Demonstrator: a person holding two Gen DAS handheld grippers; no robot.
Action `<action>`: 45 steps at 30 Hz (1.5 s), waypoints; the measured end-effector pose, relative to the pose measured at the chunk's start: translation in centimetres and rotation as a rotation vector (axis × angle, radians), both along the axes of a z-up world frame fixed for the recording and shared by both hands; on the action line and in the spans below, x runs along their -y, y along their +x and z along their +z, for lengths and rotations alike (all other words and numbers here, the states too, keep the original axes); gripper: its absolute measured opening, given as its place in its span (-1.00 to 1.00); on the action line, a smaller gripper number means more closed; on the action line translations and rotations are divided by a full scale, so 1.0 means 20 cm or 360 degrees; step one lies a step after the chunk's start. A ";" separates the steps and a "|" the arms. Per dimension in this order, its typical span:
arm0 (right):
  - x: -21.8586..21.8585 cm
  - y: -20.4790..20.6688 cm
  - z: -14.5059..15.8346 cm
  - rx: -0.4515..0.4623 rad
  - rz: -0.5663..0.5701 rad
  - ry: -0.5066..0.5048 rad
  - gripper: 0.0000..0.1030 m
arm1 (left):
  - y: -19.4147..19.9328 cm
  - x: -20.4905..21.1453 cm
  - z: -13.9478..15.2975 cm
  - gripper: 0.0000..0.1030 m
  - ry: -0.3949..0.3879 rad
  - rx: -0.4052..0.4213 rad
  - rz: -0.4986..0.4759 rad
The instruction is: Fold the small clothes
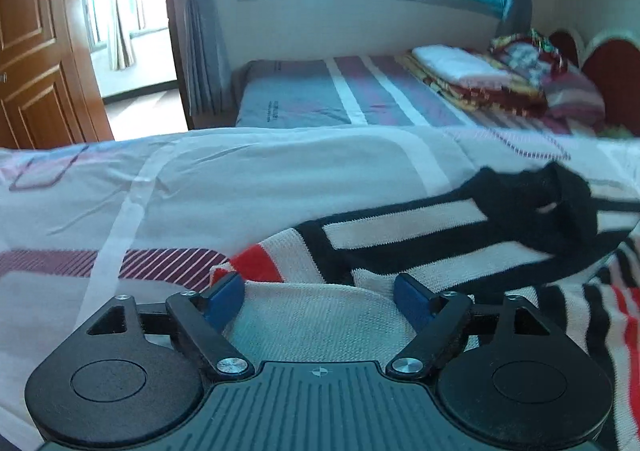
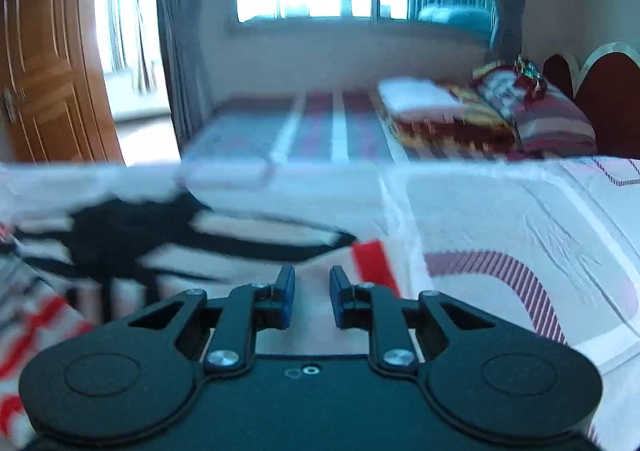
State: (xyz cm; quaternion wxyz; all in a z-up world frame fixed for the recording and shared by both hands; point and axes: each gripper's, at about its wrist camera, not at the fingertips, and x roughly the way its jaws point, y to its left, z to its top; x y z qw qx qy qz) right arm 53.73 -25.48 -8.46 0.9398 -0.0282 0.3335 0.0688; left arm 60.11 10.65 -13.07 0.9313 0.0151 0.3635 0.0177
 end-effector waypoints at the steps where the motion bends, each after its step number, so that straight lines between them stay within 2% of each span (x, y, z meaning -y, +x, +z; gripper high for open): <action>1: 0.01 0.01 0.00 0.0004 0.0008 0.0008 -0.65 | 0.00 0.01 0.01 0.59 0.0006 0.0001 0.0013; 2: 0.01 0.01 0.02 -0.0001 0.0016 0.0007 -0.65 | -0.02 0.02 0.03 0.59 0.0030 0.0015 0.0007; 4: 0.04 -0.02 0.08 0.0110 -0.0005 0.0034 -0.64 | -0.05 0.04 0.07 0.59 0.0056 0.0074 -0.0014; 5: 0.07 -0.02 0.10 0.0147 -0.0024 0.0060 -0.65 | -0.03 0.04 0.05 0.59 0.0070 0.0049 0.0002; 7: 0.10 0.05 0.06 0.0050 -0.0060 0.0043 -0.65 | 0.00 0.02 0.01 0.59 0.0036 0.0004 0.0020; 8: 0.11 0.09 0.01 -0.0039 -0.0051 0.0029 -0.76 | 0.00 0.01 0.00 0.60 0.0029 0.0015 0.0019; 12: 0.15 0.11 -0.02 -0.0029 -0.0093 0.0040 -0.85 | 0.00 0.01 -0.02 0.66 0.0035 0.0030 0.0035; 15: 0.11 0.10 -0.02 -0.0029 -0.0086 -0.0034 -0.84 | -0.02 0.02 0.00 0.67 0.0033 0.0031 0.0044; 16: 0.10 0.09 0.00 -0.0042 -0.0086 -0.0056 -0.84 | -0.06 0.03 0.03 0.67 0.0047 0.0049 0.0026; 17: 0.10 0.08 0.04 -0.0041 -0.0083 -0.0053 -0.73 | -0.13 0.04 0.07 0.67 0.0054 0.0109 -0.0014; 19: 0.09 -0.05 0.13 0.0080 -0.0028 -0.0008 -0.51 | -0.27 0.04 0.13 0.67 0.0018 0.0172 -0.0048; 22: 0.05 -0.23 0.18 0.0045 0.0124 0.0059 -0.54 | -0.49 0.05 0.13 0.67 -0.0059 0.0195 -0.0051; 24: -0.03 -0.36 0.16 0.0014 0.0237 0.0061 -0.58 | -0.59 0.09 0.10 0.67 -0.0039 0.0191 -0.0064; 26: -0.11 -0.47 0.13 -0.0011 0.0325 0.0107 -0.58 | -0.64 0.13 0.03 0.67 0.0041 0.0113 -0.0052; 27: -0.15 -0.51 0.10 -0.0018 0.0358 0.0091 -0.60 | -0.65 0.13 -0.01 0.67 0.0063 0.0108 -0.0041; 28: -0.19 -0.52 0.06 -0.0050 0.0373 0.0025 -0.60 | -0.67 0.11 -0.03 0.76 0.0027 0.0146 -0.0028; 29: -0.21 -0.51 0.00 -0.0104 0.0350 -0.0034 -0.59 | -0.65 0.08 -0.03 0.91 -0.0018 0.0125 0.0016; 31: -0.17 -0.51 0.00 -0.0079 0.0287 0.0077 -0.59 | -0.63 0.00 -0.03 0.92 -0.0149 0.0058 0.0069; 33: -0.17 -0.50 0.03 -0.0116 0.0231 0.0093 -0.59 | -0.66 -0.02 -0.01 0.92 -0.0099 0.0045 0.0092; 36: -0.16 -0.56 0.08 -0.0084 0.0205 0.0092 -0.54 | -0.72 0.02 -0.03 0.92 0.0141 0.0039 0.0048; 38: -0.15 -0.56 0.01 -0.0134 0.0215 0.0066 -0.55 | -0.74 -0.02 -0.02 0.92 0.0094 0.0029 0.0086; 40: -0.15 -0.57 0.06 -0.0166 0.0156 0.0059 -0.58 | -0.79 -0.03 0.06 0.92 0.0076 0.0063 0.0108; 42: -0.09 -0.62 0.15 -0.0116 0.0071 0.0182 -0.53 | -0.91 -0.05 0.11 0.92 0.0036 0.0097 0.0082; 45: 0.05 -0.76 0.23 -0.0118 0.0024 0.0407 -0.50 | -1.13 -0.07 0.11 0.92 0.0101 0.0059 0.0038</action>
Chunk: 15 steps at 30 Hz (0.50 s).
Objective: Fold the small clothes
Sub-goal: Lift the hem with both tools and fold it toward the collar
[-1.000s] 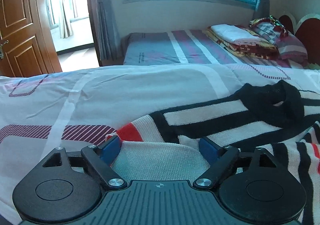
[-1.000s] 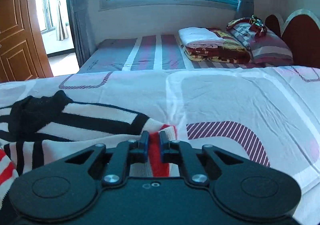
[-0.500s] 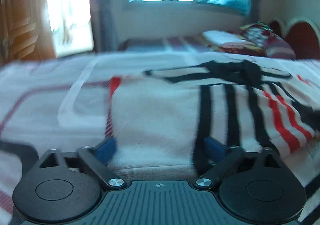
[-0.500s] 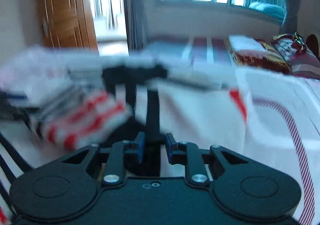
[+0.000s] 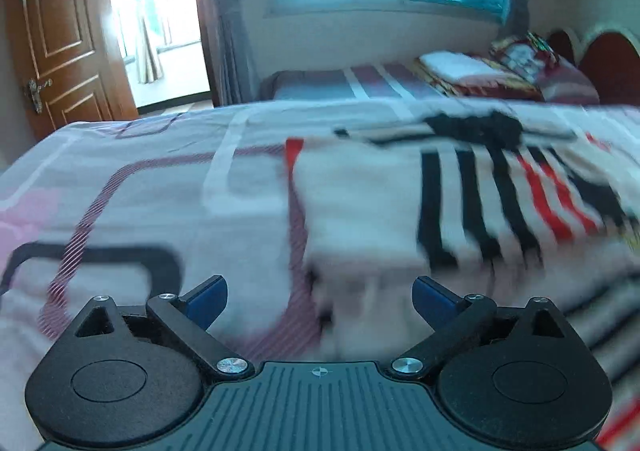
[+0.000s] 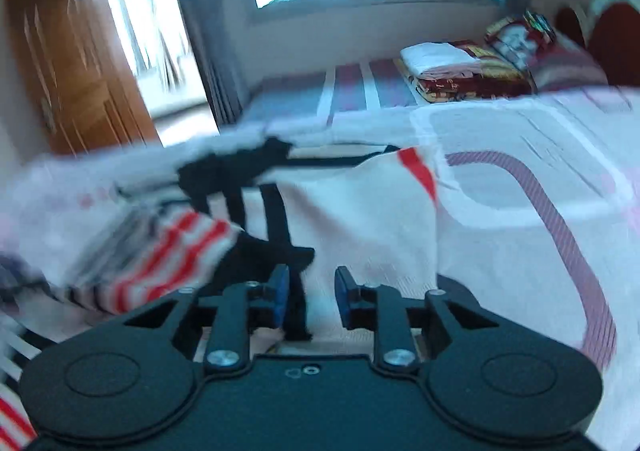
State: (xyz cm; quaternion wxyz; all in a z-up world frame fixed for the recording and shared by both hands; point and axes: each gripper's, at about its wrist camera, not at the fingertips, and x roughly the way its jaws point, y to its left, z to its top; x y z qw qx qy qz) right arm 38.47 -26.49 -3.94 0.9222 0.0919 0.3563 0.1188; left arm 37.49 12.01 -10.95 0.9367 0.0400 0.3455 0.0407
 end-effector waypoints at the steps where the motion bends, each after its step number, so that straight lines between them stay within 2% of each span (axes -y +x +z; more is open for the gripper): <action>1: 0.04 -0.06 0.01 -0.0018 -0.0009 0.0026 -0.48 | -0.08 0.01 -0.01 0.92 0.0053 -0.0027 -0.0002; 3: 0.11 -0.21 0.03 -0.0008 -0.0015 0.0022 -0.38 | -0.24 0.03 -0.03 0.92 0.0185 -0.0063 -0.0013; 5: 0.17 -0.35 0.02 -0.0021 -0.0037 0.0017 -0.27 | -0.41 0.04 -0.05 0.92 0.0221 -0.0081 -0.0042; 6: 0.21 -0.44 0.02 -0.0042 -0.0059 0.0020 -0.18 | -0.51 0.05 -0.06 0.92 0.0184 -0.0084 -0.0036; 10: 0.28 -0.73 -0.05 -0.0166 -0.0099 0.0018 -0.08 | -0.77 0.04 -0.06 0.90 -0.0102 -0.0182 -0.0076; 11: 0.28 -0.78 -0.07 -0.0188 -0.0110 0.0037 -0.07 | -0.81 0.05 -0.06 0.69 -0.0149 -0.0201 -0.0097; 12: 0.29 -0.85 -0.08 -0.0212 -0.0125 0.0071 -0.06 | -0.86 0.05 -0.06 0.57 -0.0203 -0.0231 -0.0118; 15: 0.32 -1.01 -0.13 -0.0271 -0.0187 0.0223 -0.06 | -0.96 0.03 -0.05 0.44 -0.0407 -0.0260 -0.0111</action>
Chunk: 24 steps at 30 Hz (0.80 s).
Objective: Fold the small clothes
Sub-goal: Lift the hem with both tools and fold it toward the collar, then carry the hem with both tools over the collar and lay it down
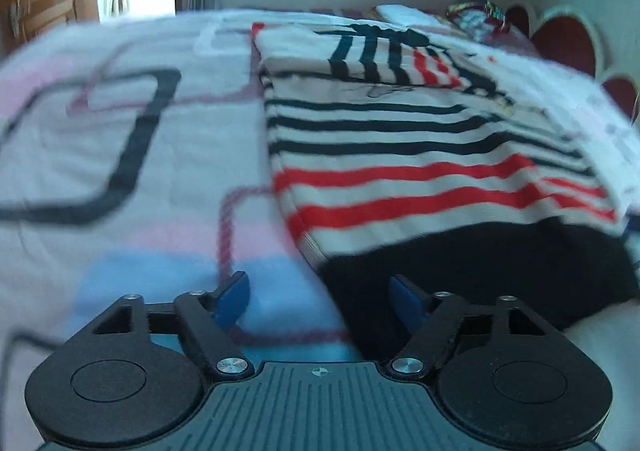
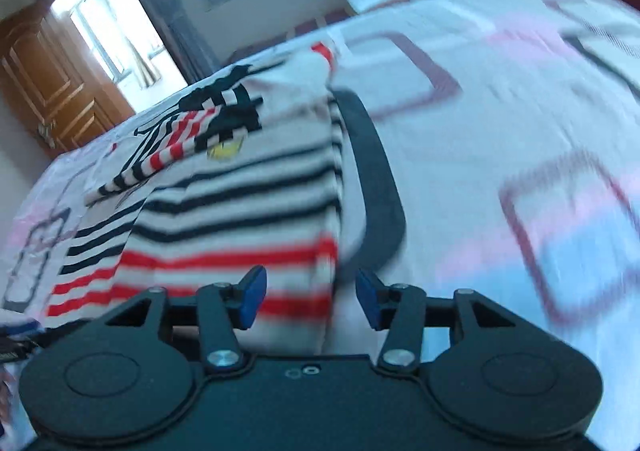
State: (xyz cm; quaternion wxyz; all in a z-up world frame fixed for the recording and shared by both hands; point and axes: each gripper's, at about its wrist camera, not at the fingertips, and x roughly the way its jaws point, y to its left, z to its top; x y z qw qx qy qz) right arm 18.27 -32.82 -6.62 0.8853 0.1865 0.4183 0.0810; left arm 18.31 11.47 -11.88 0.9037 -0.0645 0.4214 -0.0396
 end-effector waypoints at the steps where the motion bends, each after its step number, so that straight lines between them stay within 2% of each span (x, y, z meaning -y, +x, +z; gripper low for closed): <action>1: 0.01 -0.05 -0.02 -0.0022 -0.0012 0.0066 -0.06 | -0.01 -0.01 0.00 0.44 -0.0071 -0.0012 -0.0009; 3: 0.02 -0.13 -0.05 -0.0043 -0.0036 0.0157 -0.06 | -0.03 -0.01 -0.02 0.44 -0.0224 -0.0043 -0.0029; 5: 0.03 -0.21 -0.07 -0.0049 -0.0050 0.0232 -0.07 | -0.06 0.02 -0.04 0.44 -0.0303 -0.0048 -0.0060; 9: 0.02 -0.28 -0.11 -0.0064 -0.0062 0.0410 -0.07 | -0.09 0.03 -0.09 0.44 -0.0586 -0.0069 -0.0066; 13: -0.04 -0.26 -0.11 -0.0065 0.0007 0.0428 -0.06 | -0.05 0.02 -0.14 0.44 -0.0794 -0.0039 -0.0015; 15: -0.04 -0.24 -0.12 -0.0084 0.0003 0.0510 -0.13 | -0.04 -0.02 -0.17 0.44 -0.0926 -0.0039 0.0026; 18: -0.03 -0.22 -0.16 -0.0111 -0.0012 0.0582 -0.32 | -0.02 -0.04 -0.19 0.43 -0.0997 -0.0041 0.0041; 22: -0.02 -0.21 -0.19 -0.0145 -0.0016 0.0620 -0.54 | 0.02 -0.01 -0.19 0.39 -0.0967 -0.0021 0.0022; 24: -0.02 -0.20 -0.19 -0.0152 -0.0009 0.0609 -0.60 | 0.04 0.00 -0.19 0.13 -0.0916 -0.0007 0.0034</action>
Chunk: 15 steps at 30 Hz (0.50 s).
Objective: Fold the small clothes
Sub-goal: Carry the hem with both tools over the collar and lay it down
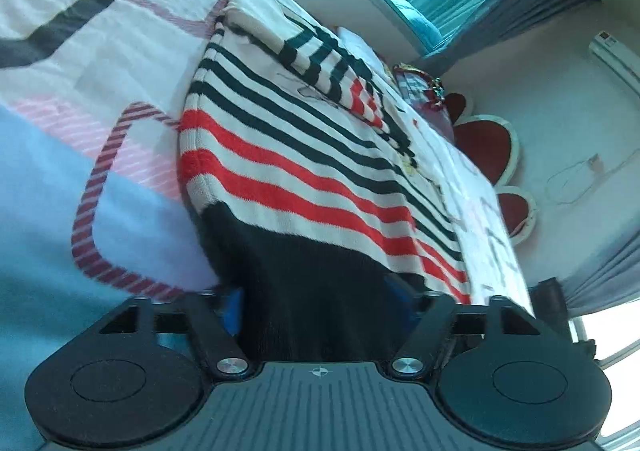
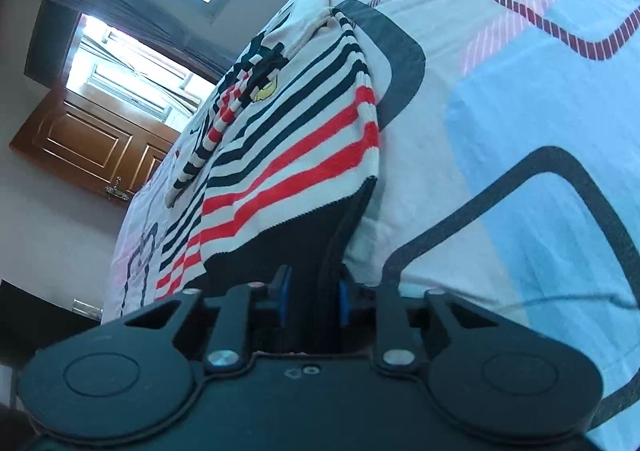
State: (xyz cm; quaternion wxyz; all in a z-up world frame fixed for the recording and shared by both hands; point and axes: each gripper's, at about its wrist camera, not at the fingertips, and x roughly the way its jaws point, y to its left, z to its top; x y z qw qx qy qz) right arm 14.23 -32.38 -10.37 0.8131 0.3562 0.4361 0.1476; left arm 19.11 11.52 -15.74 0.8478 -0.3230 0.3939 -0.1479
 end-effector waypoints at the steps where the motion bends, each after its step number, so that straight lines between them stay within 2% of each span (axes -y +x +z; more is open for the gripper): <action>1: 0.00 0.00 0.00 -0.0004 0.0002 -0.0004 -0.61 | 0.01 0.00 0.00 0.00 0.0027 -0.0004 0.0011; 6: -0.01 0.01 0.01 -0.0011 0.0029 -0.0042 -0.61 | 0.04 0.07 0.02 -0.01 0.0047 -0.0002 -0.0070; 10: -0.01 0.01 0.02 -0.0019 0.0041 -0.0054 -0.60 | -0.05 0.09 -0.01 -0.01 -0.0032 0.0017 -0.0126; 12: 0.00 0.01 0.02 -0.0025 0.0033 -0.0040 -0.59 | -0.06 0.04 -0.04 -0.01 -0.0115 0.0022 -0.0069; 15: 0.01 0.01 0.01 -0.0042 0.0015 -0.0009 -0.58 | -0.03 -0.07 -0.06 -0.01 -0.0222 0.0013 0.0097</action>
